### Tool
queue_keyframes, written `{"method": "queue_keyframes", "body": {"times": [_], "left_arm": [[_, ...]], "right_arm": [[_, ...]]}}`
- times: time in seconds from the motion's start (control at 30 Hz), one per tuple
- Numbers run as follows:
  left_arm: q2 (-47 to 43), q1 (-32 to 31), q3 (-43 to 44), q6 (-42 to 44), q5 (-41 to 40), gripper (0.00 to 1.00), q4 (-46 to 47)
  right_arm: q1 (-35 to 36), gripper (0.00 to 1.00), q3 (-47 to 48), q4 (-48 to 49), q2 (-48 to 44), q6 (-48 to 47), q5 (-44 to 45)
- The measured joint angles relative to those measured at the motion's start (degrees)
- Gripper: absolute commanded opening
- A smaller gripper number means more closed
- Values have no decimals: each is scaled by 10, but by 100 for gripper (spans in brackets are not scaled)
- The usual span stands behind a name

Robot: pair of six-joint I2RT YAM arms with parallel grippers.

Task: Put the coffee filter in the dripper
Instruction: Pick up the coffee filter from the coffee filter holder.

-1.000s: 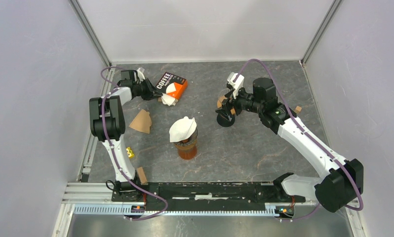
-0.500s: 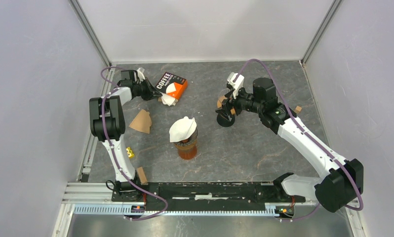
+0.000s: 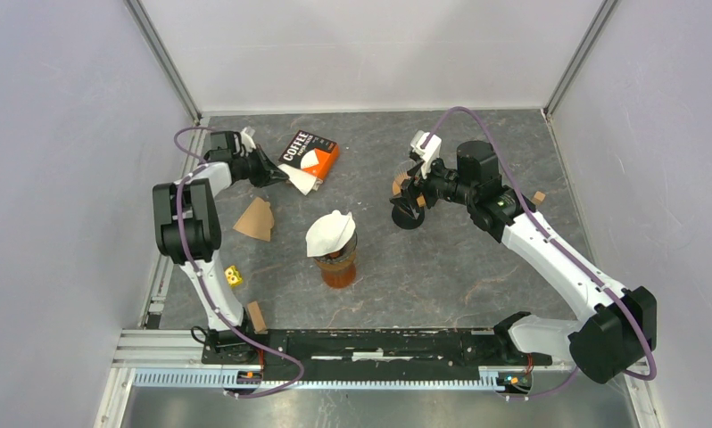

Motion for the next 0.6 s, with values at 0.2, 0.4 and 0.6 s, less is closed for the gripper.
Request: {"method": "queue_keyframes", "body": {"times": [0.2, 0.4, 0.6], "left_arm": [[-32, 19, -17, 0, 12, 2, -1], [-40, 31, -40, 0, 15, 2, 3], [-39, 33, -43, 0, 18, 22, 14]], "right_arm": [[0, 85, 0, 0, 0, 0, 2], [0, 85, 0, 0, 0, 0, 2], [0, 84, 0, 0, 1, 0, 3]]}}
